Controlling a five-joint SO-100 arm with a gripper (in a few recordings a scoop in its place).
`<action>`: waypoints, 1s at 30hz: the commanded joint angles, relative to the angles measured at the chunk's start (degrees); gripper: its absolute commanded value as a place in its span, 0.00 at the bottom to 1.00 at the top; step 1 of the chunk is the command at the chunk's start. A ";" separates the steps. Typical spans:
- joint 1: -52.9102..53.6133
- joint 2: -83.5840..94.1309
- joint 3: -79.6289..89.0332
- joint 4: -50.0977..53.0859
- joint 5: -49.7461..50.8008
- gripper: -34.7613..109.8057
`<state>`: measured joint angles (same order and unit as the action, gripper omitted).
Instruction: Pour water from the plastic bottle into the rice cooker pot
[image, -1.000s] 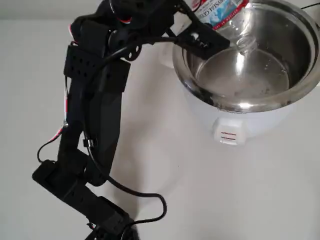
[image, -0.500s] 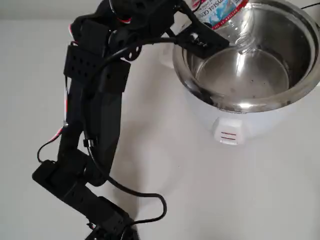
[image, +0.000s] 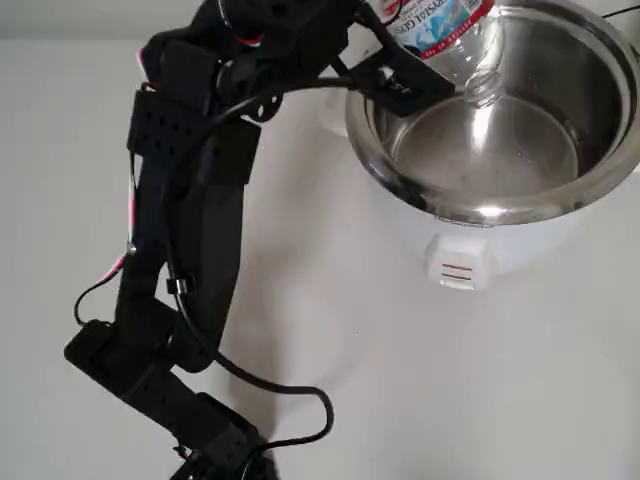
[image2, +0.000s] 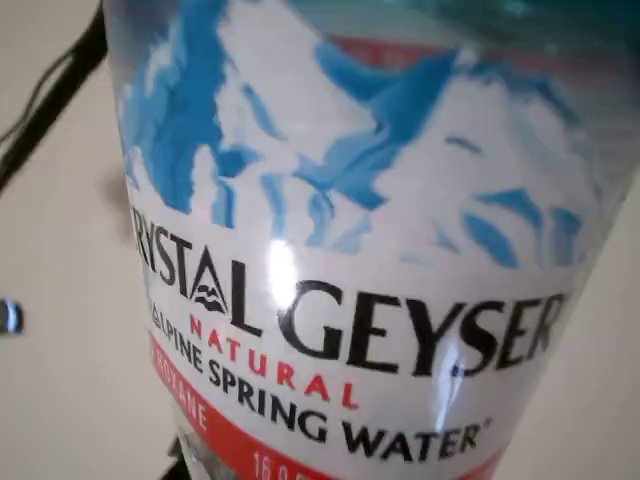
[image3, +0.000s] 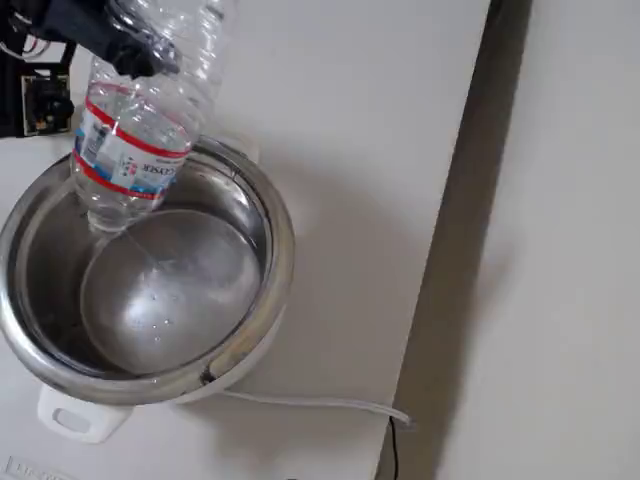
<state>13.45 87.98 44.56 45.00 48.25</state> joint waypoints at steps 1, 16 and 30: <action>-0.35 0.09 -4.13 -1.93 -6.94 0.31; -13.54 -4.13 -4.13 10.55 -68.99 0.31; -24.79 8.88 -4.04 15.38 -113.82 0.31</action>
<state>-8.53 88.42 44.56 61.17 -56.07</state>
